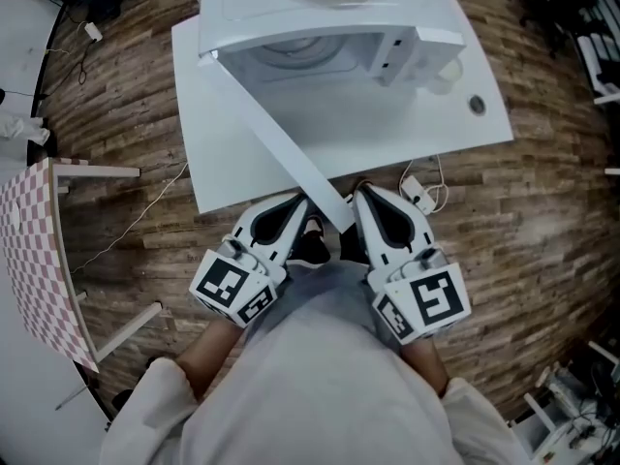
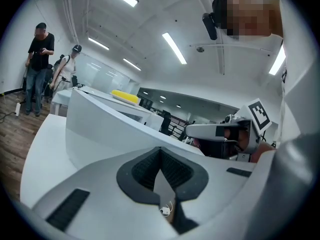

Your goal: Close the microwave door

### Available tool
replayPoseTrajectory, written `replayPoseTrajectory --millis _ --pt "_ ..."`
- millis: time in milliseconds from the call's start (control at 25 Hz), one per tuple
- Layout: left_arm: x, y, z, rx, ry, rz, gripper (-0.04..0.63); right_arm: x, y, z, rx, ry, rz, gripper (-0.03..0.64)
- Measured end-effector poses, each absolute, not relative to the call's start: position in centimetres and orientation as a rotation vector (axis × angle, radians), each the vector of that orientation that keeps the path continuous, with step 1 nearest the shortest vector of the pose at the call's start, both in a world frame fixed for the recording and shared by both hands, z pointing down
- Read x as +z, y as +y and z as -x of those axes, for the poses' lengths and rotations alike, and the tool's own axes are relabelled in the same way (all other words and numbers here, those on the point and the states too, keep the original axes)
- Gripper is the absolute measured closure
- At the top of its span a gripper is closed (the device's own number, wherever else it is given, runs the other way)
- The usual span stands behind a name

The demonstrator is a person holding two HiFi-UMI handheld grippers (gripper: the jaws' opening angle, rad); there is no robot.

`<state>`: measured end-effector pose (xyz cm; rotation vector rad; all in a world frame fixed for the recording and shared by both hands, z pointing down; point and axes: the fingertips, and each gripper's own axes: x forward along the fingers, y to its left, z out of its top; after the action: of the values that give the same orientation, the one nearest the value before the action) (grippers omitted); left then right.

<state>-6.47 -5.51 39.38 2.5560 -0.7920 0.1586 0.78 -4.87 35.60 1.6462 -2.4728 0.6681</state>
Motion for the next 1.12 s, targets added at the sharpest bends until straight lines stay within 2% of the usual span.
replayPoseTrajectory --millis 1120 --pt "38.6 -10.4 1.7 0.139 -0.854 -2.517 0.577 35.2 -12.5 -5.8 0.654 -2.557 -1.540 0.592"
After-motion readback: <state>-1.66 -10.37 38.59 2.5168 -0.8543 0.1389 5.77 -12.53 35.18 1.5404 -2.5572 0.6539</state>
